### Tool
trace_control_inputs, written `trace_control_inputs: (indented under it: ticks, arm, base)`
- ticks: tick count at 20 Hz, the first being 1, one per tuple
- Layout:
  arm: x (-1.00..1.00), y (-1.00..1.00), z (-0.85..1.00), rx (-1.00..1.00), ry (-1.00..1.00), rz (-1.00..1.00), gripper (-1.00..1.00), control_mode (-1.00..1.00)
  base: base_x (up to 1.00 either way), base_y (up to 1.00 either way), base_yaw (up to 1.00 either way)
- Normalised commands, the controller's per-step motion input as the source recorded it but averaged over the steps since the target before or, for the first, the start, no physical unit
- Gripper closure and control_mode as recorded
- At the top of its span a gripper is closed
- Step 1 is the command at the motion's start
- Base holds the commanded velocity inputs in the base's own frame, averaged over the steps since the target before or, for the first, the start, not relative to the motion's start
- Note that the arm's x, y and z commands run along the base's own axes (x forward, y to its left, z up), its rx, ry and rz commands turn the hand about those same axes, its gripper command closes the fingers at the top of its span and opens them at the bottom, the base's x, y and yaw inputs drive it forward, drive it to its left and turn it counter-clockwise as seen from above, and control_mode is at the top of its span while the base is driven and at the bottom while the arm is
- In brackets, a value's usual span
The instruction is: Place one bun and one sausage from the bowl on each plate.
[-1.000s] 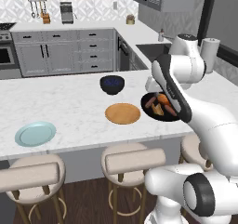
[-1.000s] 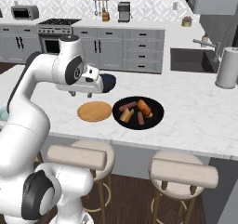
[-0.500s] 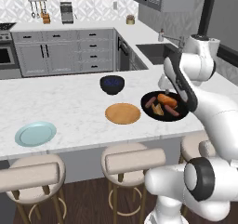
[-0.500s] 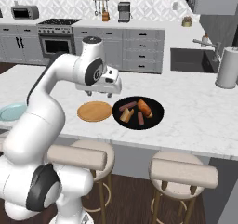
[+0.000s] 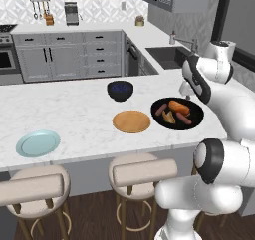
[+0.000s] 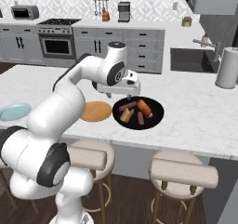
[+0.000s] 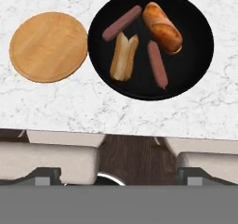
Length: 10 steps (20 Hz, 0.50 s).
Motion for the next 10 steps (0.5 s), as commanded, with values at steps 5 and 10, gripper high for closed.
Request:
trace_control_inputs:
  ticks: [5, 10]
  arm:
    - [0.3, -0.24, -0.36, -0.01, 0.01, 0.0, -1.0, -1.0]
    - [0.39, -0.04, -0.21, -0.01, 0.03, 0.0, -1.0, -1.0]
  base:
    - [0.0, 0.0, 0.0]
    - [0.0, 0.0, 0.0]
